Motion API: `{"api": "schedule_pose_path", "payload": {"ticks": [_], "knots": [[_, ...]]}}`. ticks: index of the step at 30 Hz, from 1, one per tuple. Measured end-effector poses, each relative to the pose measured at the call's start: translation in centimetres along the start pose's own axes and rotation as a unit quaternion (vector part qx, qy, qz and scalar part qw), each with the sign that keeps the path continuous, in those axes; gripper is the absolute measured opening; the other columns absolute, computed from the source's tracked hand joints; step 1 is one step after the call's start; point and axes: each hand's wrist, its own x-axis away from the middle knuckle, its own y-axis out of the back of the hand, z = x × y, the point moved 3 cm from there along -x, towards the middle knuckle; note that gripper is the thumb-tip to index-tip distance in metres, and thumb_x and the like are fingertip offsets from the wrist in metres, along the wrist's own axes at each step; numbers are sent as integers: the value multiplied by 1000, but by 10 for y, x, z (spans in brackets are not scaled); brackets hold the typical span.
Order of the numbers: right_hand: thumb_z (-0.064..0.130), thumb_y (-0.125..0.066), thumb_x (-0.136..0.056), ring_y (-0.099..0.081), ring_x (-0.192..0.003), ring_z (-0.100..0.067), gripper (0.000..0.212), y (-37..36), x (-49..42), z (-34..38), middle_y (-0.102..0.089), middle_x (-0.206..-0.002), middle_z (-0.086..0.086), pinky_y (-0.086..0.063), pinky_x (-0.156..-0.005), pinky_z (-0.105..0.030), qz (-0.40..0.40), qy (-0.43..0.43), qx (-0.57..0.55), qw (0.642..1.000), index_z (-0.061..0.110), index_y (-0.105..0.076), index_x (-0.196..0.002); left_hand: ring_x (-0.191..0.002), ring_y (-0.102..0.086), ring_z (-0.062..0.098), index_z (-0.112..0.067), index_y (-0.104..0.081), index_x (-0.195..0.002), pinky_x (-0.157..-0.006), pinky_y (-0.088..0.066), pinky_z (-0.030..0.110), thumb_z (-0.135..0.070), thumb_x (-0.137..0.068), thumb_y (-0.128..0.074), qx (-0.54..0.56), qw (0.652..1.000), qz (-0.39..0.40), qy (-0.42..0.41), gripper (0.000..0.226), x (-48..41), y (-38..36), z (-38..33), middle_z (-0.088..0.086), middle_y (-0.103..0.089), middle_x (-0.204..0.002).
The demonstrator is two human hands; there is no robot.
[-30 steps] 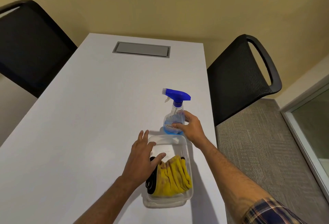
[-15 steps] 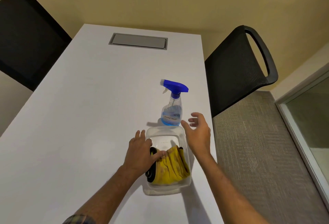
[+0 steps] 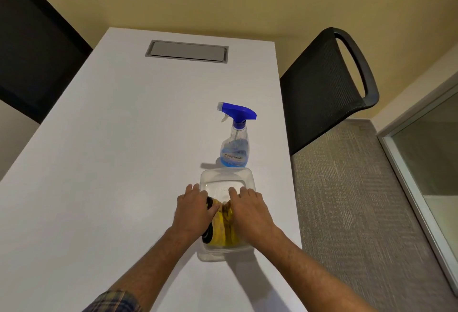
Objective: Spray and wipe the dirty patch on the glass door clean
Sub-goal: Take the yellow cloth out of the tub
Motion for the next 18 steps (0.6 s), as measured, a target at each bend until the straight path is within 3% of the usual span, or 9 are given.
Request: {"api": "schedule_pose_path", "payload": {"ticks": [8,15,18], "knots": [[34,-55,-100,-57,-120,-34,43,3,-13,4,-61,-129,-18,-39,-107,-48,84,50,120,988,8,-46,-133,-105,-59,27,-14,-63,-97,-94,-50,45,-43,-97,-56,52,996,-73,-7,30,9,-8,2,6,-62,-108],[32,-50,-102,-61,-115,-33,37,-2,-23,1,-66,-120,-15,-21,-120,-57,105,66,109,986,6,-49,-129,-124,-53,30,-15,-61,-94,-97,-49,46,-42,-97,-53,29,995,-93,-26,28,7,-21,9,7,-64,-122],[31,-50,-102,-61,-115,-33,38,-1,-25,-1,-66,-121,-15,-21,-120,-56,89,66,92,990,6,-48,-131,-127,-53,31,-14,-61,-96,-98,-49,47,-43,-97,-54,29,995,-96,-27,30,7,-23,9,10,-64,-125]]}}
